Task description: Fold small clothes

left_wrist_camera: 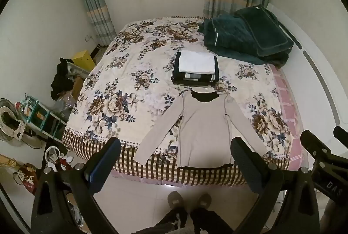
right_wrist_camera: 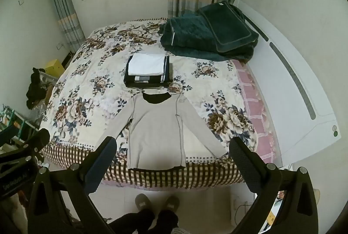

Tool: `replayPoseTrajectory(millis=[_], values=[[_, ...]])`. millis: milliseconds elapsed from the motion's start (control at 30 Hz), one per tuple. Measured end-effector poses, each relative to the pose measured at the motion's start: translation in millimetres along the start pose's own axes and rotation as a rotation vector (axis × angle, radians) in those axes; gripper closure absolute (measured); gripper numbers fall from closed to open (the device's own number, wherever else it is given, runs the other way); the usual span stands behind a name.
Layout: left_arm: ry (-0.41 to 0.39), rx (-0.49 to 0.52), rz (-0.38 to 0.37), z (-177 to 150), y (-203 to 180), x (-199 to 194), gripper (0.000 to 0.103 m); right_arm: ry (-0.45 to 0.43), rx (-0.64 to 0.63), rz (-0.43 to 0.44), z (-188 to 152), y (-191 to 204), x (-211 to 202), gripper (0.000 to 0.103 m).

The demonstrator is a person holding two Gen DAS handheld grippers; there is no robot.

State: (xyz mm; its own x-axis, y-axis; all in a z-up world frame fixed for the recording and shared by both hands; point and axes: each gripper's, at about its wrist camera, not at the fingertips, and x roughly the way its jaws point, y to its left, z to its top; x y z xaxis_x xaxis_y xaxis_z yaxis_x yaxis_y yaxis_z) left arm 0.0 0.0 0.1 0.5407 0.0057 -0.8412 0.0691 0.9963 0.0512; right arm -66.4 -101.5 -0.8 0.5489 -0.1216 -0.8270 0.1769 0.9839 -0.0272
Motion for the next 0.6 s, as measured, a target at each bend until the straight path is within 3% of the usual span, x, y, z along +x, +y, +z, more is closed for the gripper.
replayPoseTrajectory(millis=[600], values=[[-0.027,-0.015,-0.017,23,-5,-6,0.000,-0.019,-0.007,-0.013,11,5,-8,0.000]])
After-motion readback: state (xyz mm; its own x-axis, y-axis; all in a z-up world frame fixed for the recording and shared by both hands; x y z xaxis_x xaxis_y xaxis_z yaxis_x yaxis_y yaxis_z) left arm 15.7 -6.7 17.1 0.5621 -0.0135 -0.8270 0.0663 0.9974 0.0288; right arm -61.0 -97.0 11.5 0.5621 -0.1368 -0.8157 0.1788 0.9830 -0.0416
